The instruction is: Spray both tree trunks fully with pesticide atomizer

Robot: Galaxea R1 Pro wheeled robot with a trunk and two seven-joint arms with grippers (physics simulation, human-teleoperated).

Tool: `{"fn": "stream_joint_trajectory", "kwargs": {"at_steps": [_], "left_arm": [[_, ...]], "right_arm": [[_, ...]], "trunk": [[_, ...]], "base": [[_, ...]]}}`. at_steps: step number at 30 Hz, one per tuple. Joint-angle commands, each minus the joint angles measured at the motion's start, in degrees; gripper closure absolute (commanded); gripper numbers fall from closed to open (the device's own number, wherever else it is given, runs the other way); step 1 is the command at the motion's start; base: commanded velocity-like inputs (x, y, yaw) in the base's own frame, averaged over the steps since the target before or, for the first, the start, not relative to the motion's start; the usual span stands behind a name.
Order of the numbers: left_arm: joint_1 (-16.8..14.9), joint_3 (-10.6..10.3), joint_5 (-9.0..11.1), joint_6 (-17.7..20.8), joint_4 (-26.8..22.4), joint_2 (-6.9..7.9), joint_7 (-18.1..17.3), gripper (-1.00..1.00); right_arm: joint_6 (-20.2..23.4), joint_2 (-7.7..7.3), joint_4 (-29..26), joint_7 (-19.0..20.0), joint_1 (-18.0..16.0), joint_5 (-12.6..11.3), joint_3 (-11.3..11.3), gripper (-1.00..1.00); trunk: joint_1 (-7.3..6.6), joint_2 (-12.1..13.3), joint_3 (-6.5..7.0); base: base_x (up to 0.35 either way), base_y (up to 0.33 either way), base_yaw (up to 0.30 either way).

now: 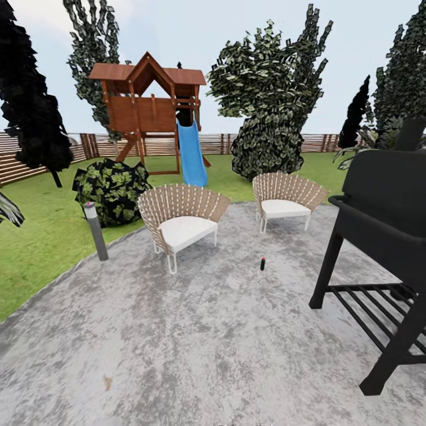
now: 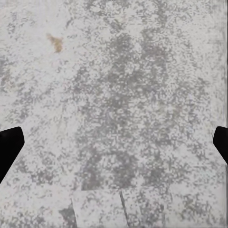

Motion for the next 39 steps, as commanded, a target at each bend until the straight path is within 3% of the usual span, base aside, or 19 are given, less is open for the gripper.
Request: {"fn": "stream_joint_trajectory", "kwargs": {"at_steps": [1,39], "left_arm": [[-0.01,-0.03,0.51,-0.15,0.01,0.01,-0.01,-1.0],[-0.01,-0.03,0.51,-0.16,0.01,0.03,-0.01,-1.0]], "right_arm": [[-0.19,0.01,0.05,-0.02,-0.05,-0.02,-0.03,-1.0],[-0.19,0.01,0.03,-0.02,-0.05,-0.03,-0.03,-1.0]], "trunk": [[0.0,-0.03,-0.11],[8.34,-15.27,-8.72]], "base": [[0.0,0.0,-0.278],[0.0,0.0,-0.278]]}}
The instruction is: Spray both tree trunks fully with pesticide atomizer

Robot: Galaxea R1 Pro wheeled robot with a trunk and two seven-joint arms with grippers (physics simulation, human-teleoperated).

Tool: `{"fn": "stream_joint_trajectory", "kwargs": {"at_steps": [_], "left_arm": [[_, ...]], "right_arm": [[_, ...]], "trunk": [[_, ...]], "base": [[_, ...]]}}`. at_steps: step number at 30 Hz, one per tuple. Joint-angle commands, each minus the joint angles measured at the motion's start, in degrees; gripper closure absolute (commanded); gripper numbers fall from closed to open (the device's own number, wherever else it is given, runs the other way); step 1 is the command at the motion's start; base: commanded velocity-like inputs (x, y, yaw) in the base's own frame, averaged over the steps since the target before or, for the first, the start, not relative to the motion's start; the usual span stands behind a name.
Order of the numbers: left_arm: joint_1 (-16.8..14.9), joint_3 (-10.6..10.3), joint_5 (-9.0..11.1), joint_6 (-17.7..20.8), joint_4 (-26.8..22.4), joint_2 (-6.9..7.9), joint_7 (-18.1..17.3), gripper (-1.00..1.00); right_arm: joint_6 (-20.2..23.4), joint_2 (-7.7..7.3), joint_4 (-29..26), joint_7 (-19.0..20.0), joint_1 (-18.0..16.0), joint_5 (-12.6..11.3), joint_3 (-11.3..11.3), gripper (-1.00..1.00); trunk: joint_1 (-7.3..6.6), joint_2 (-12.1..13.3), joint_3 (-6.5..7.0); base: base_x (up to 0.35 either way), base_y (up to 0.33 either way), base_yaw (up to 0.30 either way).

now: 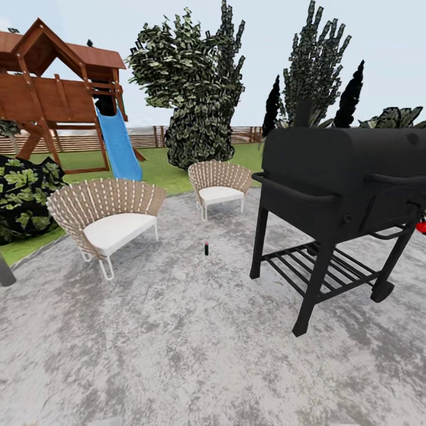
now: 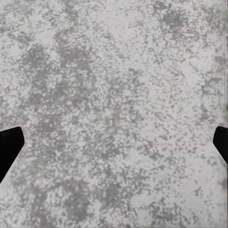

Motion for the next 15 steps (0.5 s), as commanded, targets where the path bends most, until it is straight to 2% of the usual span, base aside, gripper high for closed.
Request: {"fn": "stream_joint_trajectory", "kwargs": {"at_steps": [1,15], "left_arm": [[-0.01,-0.03,0.51,-0.15,0.01,0.01,-0.01,-1.0],[-0.01,-0.03,0.51,-0.15,0.01,0.01,-0.01,-1.0]], "right_arm": [[-0.19,0.01,0.07,-0.02,-0.05,-0.01,-0.03,-1.0],[-0.19,0.1,0.1,-0.02,-0.05,0.0,-0.03,-1.0]], "trunk": [[0.22,-0.44,-0.29],[3.29,-6.05,-3.44]], "base": [[0.0,0.0,-0.278],[0.0,0.0,-0.278]]}}
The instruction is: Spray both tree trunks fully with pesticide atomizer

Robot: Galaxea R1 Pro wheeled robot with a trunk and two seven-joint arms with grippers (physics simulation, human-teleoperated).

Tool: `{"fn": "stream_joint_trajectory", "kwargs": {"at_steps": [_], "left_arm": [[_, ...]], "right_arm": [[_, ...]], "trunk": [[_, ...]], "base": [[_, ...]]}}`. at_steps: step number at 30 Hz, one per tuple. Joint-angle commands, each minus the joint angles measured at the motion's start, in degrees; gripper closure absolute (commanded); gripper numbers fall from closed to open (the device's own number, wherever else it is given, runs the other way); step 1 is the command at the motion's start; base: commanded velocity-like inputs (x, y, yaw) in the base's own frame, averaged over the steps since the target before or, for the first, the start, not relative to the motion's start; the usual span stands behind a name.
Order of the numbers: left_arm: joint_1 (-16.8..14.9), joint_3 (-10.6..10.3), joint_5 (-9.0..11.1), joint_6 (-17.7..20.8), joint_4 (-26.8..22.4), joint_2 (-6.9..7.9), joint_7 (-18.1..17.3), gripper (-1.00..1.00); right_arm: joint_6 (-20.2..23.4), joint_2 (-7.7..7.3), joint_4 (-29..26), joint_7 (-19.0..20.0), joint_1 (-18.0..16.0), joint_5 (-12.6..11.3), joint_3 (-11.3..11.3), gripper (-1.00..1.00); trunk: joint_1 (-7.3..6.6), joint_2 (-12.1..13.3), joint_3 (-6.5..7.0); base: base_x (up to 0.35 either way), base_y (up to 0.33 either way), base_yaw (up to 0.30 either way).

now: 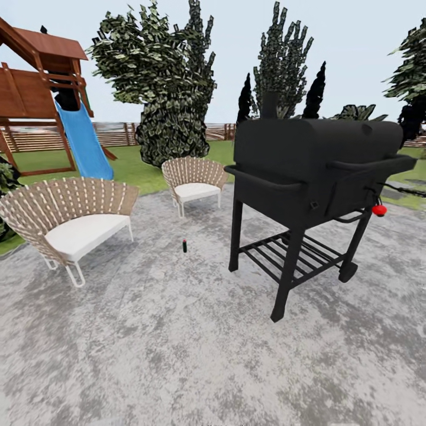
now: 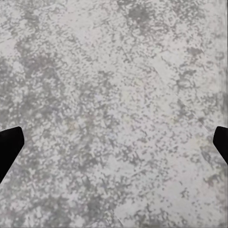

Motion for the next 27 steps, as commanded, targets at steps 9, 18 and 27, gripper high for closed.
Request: {"fn": "stream_joint_trajectory", "kwargs": {"at_steps": [9,18,27], "left_arm": [[-0.01,-0.03,0.51,-0.19,0.07,0.01,-0.01,-1.0],[-0.01,-0.03,0.45,-0.16,0.08,-0.07,-0.01,-1.0],[-0.01,-0.03,0.42,-0.17,0.08,-0.06,-0.01,-1.0]], "right_arm": [[-0.19,0.09,0.09,-0.02,-0.05,-0.02,-0.03,-1.0],[-0.19,0.1,0.09,-0.02,-0.05,-0.02,-0.03,-1.0],[-0.19,0.13,0.09,-0.02,-0.05,-0.02,-0.03,-1.0]], "trunk": [[1.98,-3.65,-2.09],[3.95,-7.26,-4.15],[5.93,-10.87,-6.24]], "base": [[0.0,0.0,-0.277],[0.0,0.0,-0.274],[0.0,0.0,-0.266]]}}
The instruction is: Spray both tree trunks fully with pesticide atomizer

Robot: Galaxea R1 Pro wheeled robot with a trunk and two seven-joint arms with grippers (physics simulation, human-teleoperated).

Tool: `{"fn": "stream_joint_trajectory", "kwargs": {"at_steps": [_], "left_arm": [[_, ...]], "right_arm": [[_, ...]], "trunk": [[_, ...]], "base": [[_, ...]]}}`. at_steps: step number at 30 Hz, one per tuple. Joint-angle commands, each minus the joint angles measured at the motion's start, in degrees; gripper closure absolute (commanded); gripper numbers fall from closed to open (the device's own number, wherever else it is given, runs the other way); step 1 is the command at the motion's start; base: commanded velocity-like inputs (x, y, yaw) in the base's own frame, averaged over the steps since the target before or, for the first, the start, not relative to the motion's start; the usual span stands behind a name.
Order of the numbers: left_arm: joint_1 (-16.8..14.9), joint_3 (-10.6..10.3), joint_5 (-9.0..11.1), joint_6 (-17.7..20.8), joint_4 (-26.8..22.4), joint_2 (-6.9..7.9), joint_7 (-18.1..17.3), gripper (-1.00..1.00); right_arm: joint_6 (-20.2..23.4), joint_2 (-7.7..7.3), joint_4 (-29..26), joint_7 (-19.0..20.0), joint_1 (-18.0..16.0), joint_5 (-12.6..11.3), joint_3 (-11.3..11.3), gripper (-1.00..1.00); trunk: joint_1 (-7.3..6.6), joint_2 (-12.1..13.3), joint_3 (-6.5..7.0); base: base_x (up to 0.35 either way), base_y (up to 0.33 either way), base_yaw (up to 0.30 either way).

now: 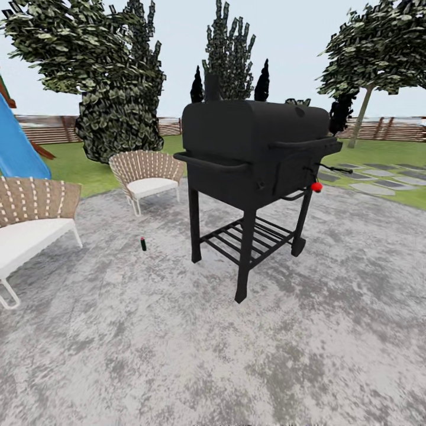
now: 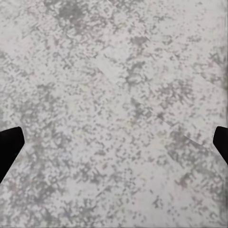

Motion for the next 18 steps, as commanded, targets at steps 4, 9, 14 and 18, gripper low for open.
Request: {"fn": "stream_joint_trajectory", "kwargs": {"at_steps": [4,9,14,18], "left_arm": [[-0.01,-0.03,0.51,-0.16,-0.02,0.06,-0.01,-1.0],[-0.01,-0.03,0.5,-0.22,-0.05,0.08,-0.01,-1.0],[-0.01,-0.03,0.47,-2.25,-0.05,0.08,-0.01,-1.0],[-0.01,-0.03,0.49,-3.7,-0.04,0.08,-0.01,-1.0]], "right_arm": [[-0.19,0.02,0.06,-0.02,-0.05,-0.02,-0.03,-1.0],[-0.19,0.03,0.06,-0.03,-0.05,-0.02,-0.03,-1.0],[-0.19,0.04,0.06,-0.02,-0.05,-0.02,-0.03,-1.0],[-0.19,0.06,0.06,-0.02,-0.05,-0.02,-0.03,-1.0]], "trunk": [[0.44,-0.84,-0.63],[0.44,-0.84,-0.9],[0.44,-0.84,-1.17],[0.44,-0.84,-1.39]], "base": [[0.0,0.0,-0.265],[0.005,0.0,-0.265],[0.204,-0.055,-0.265],[0.29,-0.096,-0.265]]}}
